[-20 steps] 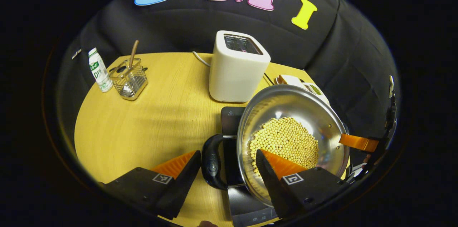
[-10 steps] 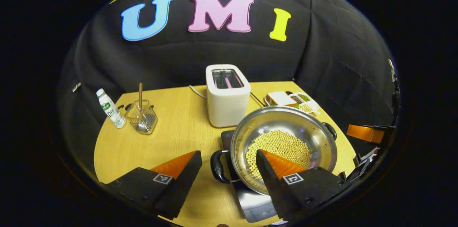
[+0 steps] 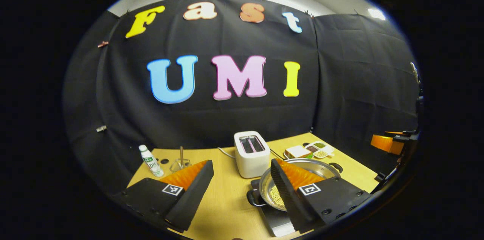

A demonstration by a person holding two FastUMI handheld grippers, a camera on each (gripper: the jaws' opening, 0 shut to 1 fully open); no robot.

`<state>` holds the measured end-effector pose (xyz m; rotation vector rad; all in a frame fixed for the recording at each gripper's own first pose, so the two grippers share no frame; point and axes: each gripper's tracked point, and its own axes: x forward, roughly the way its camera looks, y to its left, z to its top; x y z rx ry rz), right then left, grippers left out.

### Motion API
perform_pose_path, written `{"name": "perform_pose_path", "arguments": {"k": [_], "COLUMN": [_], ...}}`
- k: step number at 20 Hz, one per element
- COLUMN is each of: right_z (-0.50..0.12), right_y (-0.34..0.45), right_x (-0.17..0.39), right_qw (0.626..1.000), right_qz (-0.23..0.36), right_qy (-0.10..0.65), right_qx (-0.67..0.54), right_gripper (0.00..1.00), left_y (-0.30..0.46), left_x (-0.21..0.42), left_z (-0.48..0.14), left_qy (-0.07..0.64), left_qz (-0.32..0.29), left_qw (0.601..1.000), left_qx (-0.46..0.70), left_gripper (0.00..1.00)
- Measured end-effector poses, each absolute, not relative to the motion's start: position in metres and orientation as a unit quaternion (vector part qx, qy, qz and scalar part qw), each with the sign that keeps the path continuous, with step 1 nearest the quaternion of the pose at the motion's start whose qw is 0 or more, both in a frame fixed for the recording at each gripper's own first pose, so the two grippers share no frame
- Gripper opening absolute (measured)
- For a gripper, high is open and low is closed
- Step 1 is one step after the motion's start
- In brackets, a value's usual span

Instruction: First push the handle of the pot to place it horizontally, then grasp the pot with both hands and set it on the induction cooktop.

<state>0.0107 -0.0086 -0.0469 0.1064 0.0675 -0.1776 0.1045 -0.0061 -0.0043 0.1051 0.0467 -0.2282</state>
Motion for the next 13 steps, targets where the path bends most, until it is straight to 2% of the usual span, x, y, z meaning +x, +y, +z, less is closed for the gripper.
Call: {"name": "perform_pose_path", "arguments": {"k": [4,5,9,11,13], "right_z": [-0.015,-0.011,-0.005,-0.013,-0.023], "right_y": [0.001,0.006,0.016,0.024,0.034], "right_x": [-0.026,-0.036,-0.066,-0.079,-0.088], "right_qw": [0.995,0.995,0.994,0.995,0.997], "right_qz": [-0.085,-0.081,-0.078,-0.076,-0.062], "right_qy": [-0.031,-0.040,-0.059,-0.053,-0.041], "right_qx": [0.033,0.038,0.041,0.025,-0.004], "right_gripper": [0.98,0.98,0.98,0.98,0.98], "left_y": [0.012,0.015,0.035,0.050,0.061], "left_x": [0.058,0.046,0.005,-0.012,-0.023], "left_z": [0.014,0.012,-0.006,-0.016,-0.032], "left_qy": [-0.030,-0.030,-0.021,-0.017,0.000], "left_qz": [-0.102,-0.099,-0.071,-0.051,-0.036], "left_qw": [0.993,0.994,0.997,0.998,0.999], "left_qx": [0.049,0.041,-0.010,-0.025,-0.034], "left_gripper": [0.95,0.97,0.95,0.97,0.95]}}
